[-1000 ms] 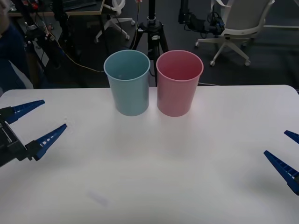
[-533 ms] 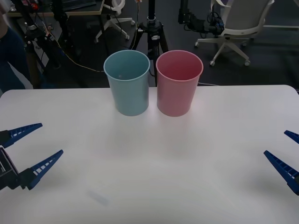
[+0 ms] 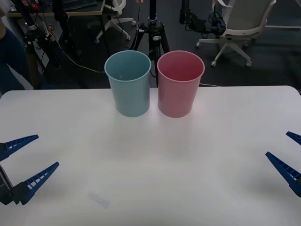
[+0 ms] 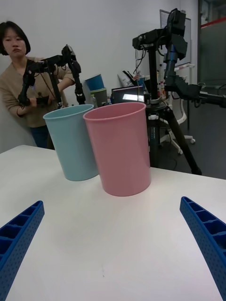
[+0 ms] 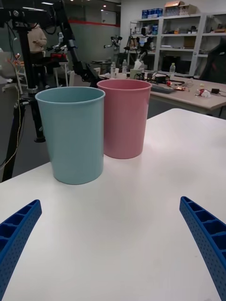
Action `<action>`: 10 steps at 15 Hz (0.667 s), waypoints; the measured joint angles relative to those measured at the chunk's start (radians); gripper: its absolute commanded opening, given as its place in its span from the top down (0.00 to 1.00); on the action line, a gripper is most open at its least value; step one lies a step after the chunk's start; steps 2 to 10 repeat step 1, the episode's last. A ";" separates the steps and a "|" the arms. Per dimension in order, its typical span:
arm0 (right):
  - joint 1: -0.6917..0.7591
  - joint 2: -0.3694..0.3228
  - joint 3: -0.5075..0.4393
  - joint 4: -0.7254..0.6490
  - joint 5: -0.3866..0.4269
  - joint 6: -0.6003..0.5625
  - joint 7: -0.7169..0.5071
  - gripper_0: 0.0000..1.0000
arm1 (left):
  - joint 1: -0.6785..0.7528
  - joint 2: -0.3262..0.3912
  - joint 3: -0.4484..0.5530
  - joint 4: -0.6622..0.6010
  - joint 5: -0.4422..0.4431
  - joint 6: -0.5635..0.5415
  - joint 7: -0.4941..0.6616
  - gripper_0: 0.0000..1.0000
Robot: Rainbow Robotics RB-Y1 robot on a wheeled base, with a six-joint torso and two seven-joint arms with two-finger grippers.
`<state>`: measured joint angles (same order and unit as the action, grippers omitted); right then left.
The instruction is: Grasp the object on the table and drop it into the matching bin: aluminum can to the light blue bin, PET bottle to the pink bin.
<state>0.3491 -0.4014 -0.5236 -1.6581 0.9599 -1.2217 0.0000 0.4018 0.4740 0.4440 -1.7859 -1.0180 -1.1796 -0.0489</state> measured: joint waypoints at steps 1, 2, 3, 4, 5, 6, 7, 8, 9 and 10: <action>0.000 0.000 0.000 0.000 0.000 0.000 0.000 0.00 | 0.000 0.000 0.002 0.000 0.000 0.000 0.002 0.00; 0.000 0.000 0.000 0.000 0.000 0.000 0.000 0.00 | 0.000 0.000 0.002 0.000 0.000 0.000 0.002 0.00; 0.000 0.000 0.000 0.000 0.000 0.000 0.000 0.00 | 0.000 0.000 0.002 0.000 0.000 0.000 0.002 0.00; 0.000 0.000 0.000 0.000 0.000 0.000 0.000 0.00 | 0.000 0.000 0.002 0.000 0.000 0.000 0.002 0.00; 0.000 0.000 0.000 0.000 0.000 0.000 0.000 0.00 | 0.000 0.000 0.002 0.000 0.000 0.000 0.002 0.00; 0.000 0.000 0.000 0.000 0.000 0.000 0.000 0.00 | 0.000 0.000 0.002 0.000 0.000 0.000 0.002 0.00; 0.000 0.000 0.000 0.000 0.000 0.000 0.000 0.00 | 0.000 0.000 0.002 0.000 0.000 0.000 0.002 0.00; 0.000 0.000 0.000 0.000 0.000 0.000 0.000 0.00 | 0.000 0.000 0.002 0.000 0.000 0.000 0.002 0.00; 0.000 0.000 0.000 0.000 0.000 0.000 0.000 0.00 | 0.000 0.000 0.002 0.000 0.000 0.000 0.002 0.00; 0.000 0.000 0.000 0.000 0.000 0.000 0.000 0.00 | 0.000 0.000 0.002 0.000 0.000 0.000 0.002 0.00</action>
